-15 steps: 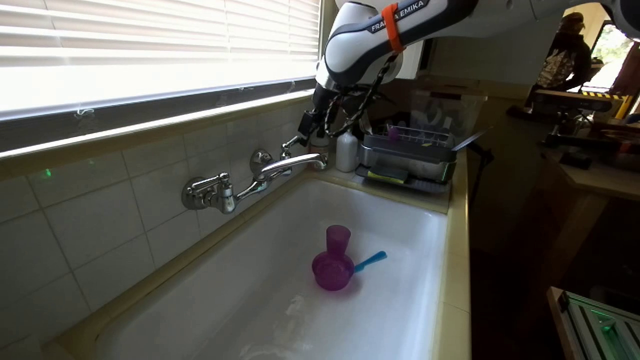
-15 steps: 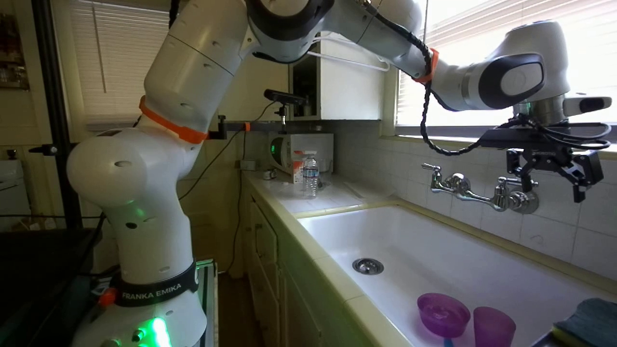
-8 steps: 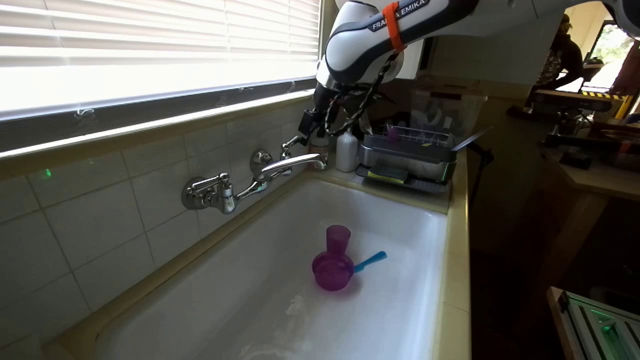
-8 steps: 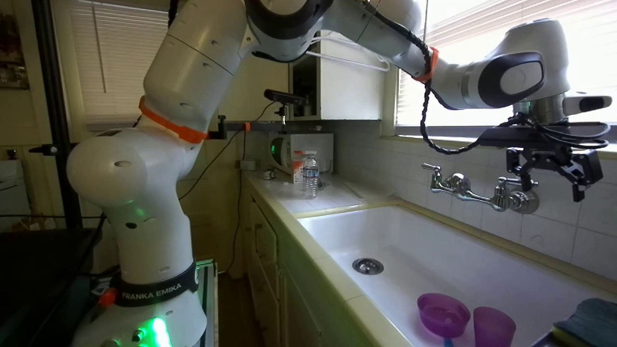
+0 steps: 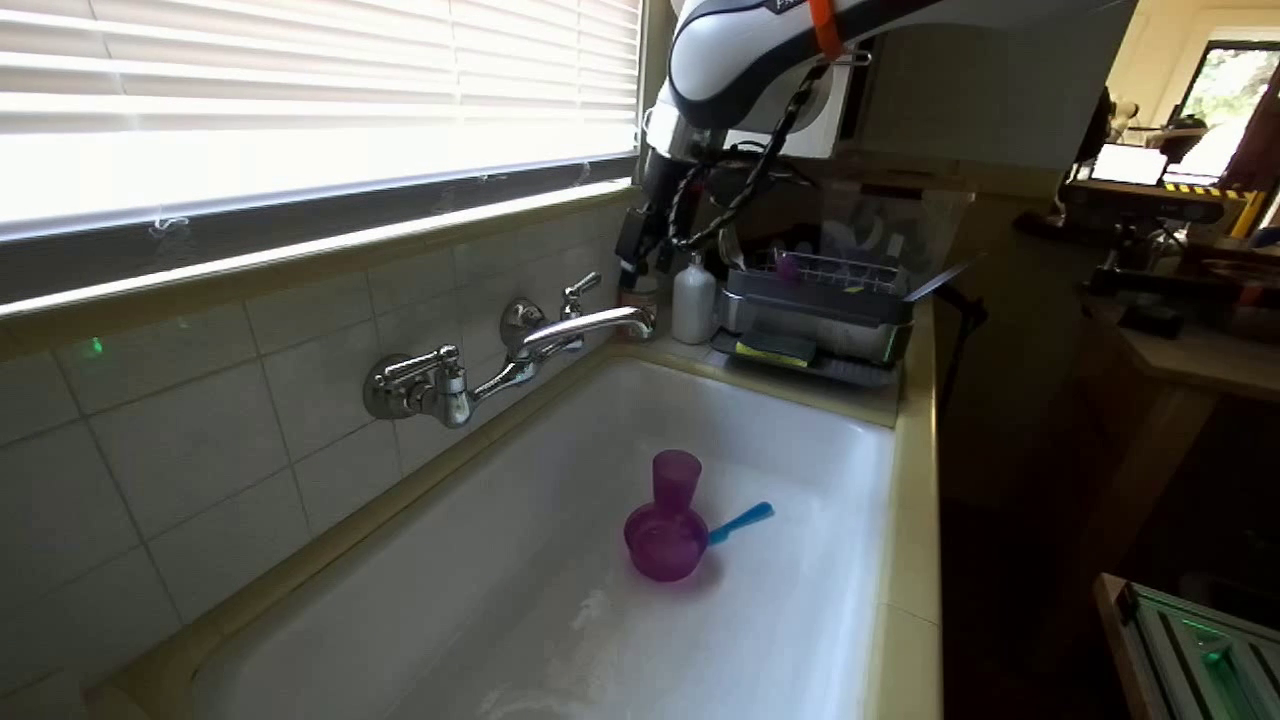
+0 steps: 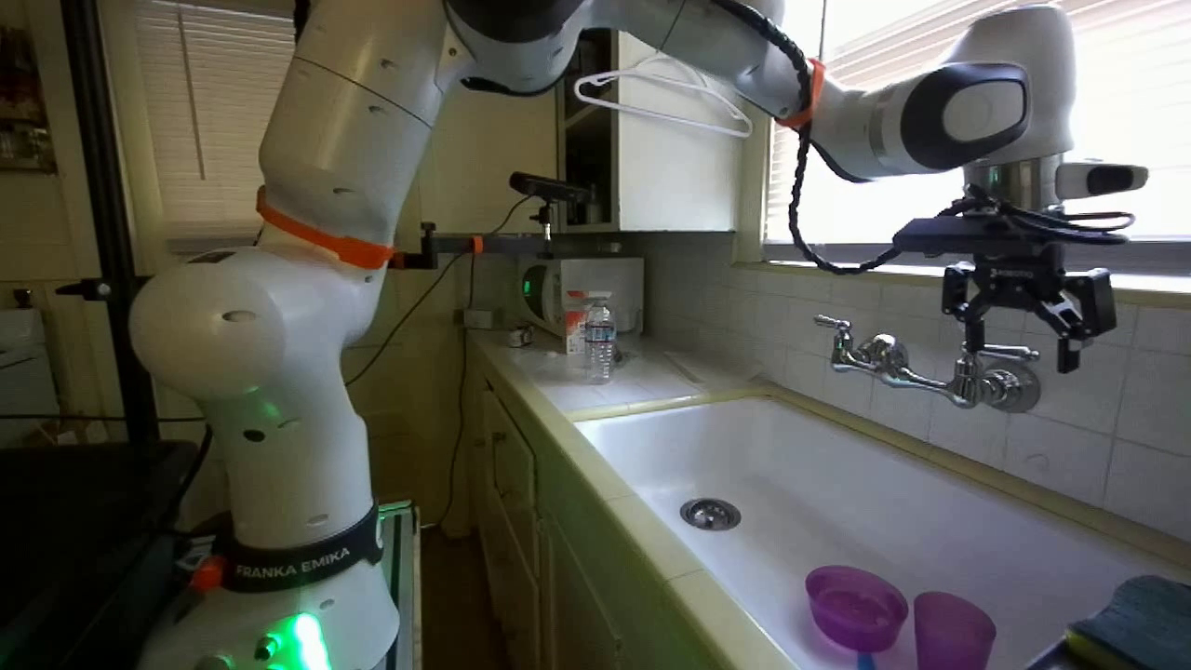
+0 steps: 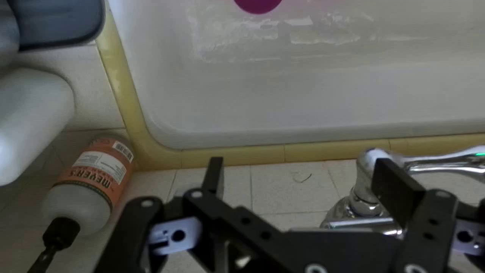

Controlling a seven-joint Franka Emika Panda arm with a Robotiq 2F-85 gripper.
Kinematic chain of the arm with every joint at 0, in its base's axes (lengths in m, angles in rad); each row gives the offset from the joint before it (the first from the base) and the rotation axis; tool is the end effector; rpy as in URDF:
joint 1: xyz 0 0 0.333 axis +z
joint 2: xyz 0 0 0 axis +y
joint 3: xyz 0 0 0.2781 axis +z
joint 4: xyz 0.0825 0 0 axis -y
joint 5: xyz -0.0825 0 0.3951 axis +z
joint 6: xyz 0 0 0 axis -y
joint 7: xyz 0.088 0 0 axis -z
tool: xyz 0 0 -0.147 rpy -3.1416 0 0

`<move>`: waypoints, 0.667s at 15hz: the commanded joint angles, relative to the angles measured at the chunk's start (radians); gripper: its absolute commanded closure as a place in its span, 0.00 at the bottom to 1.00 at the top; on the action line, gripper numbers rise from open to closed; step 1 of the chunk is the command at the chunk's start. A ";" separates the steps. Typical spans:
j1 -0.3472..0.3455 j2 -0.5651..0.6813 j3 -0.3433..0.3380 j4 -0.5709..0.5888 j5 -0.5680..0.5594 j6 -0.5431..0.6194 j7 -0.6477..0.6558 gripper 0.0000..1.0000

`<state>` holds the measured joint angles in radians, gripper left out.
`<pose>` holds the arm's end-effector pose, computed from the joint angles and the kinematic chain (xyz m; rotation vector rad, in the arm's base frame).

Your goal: Open and close the tap

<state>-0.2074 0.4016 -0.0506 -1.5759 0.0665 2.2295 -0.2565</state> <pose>0.6807 -0.1719 0.3561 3.0890 -0.0448 0.3945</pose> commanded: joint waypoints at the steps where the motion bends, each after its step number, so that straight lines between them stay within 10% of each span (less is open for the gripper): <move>1: 0.011 -0.121 -0.010 -0.147 -0.008 -0.059 0.007 0.00; 10: 0.027 -0.364 -0.025 -0.477 0.001 -0.036 -0.019 0.00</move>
<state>-0.2006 0.1463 -0.0616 -1.9006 0.0629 2.1669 -0.2617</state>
